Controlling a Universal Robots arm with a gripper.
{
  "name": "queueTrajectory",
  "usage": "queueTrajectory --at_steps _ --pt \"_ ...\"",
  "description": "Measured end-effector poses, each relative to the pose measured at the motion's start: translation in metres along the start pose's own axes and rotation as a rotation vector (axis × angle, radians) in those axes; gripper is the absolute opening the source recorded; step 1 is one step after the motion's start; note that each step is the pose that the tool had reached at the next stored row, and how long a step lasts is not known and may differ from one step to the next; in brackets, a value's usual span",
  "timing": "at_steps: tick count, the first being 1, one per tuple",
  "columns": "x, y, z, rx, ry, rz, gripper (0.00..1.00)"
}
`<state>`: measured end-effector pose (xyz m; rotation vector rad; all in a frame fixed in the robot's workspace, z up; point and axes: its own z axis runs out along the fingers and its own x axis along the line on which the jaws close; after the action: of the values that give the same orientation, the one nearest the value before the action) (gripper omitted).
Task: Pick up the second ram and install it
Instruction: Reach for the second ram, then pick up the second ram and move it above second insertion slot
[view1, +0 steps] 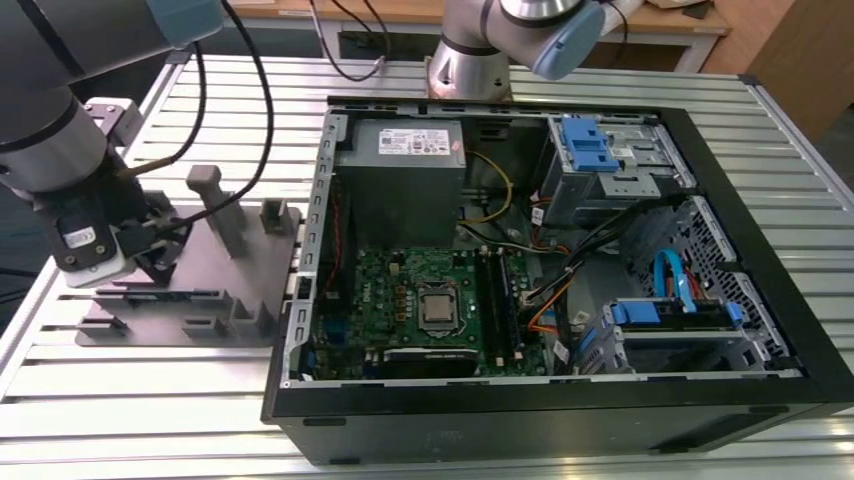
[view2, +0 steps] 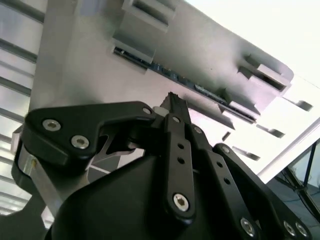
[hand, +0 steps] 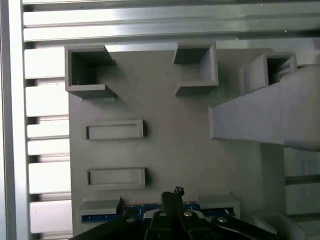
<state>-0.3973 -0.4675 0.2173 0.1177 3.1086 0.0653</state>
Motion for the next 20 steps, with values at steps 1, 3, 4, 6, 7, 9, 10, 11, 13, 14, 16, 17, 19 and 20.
queueTrajectory --at_steps 1,3,4,6,7,9,10,11,13,14,16,17,19,20 --pt "-0.0002 -0.0035 -0.0002 0.0001 0.0 0.0 0.07" --pt "-0.0003 -0.0045 -0.0003 0.0001 0.0002 0.0 0.07" --pt "-0.0003 -0.0045 -0.0003 0.0001 0.0001 0.0 0.07" --pt "-0.0003 -0.0045 -0.0003 0.0001 0.0001 0.0 0.07" --pt "-0.0003 -0.0046 -0.0003 0.0001 0.0001 0.0 0.07" --pt "-0.0003 -0.0047 -0.0003 0.0001 0.0001 0.0 0.07" --pt "-0.0003 -0.0047 -0.0003 0.0001 0.0001 0.0 0.07" --pt "-0.0003 -0.0047 -0.0002 0.0001 0.0001 0.0 0.07" --pt "-0.0003 -0.0048 -0.0003 0.0001 0.0001 0.0 0.07" --pt "-0.0004 -0.0048 -0.0003 0.0001 0.0001 0.0 0.07" --pt "-0.0004 -0.0048 -0.0002 0.0 0.0 0.0 0.07" --pt "-0.0004 -0.0049 -0.0003 0.0001 0.0001 0.0 0.07" --pt "-0.0004 -0.0049 -0.0003 0.0 0.0001 -0.002 0.07" --pt "-0.0004 -0.0049 -0.0003 -0.0001 0.0003 -0.007 0.07"
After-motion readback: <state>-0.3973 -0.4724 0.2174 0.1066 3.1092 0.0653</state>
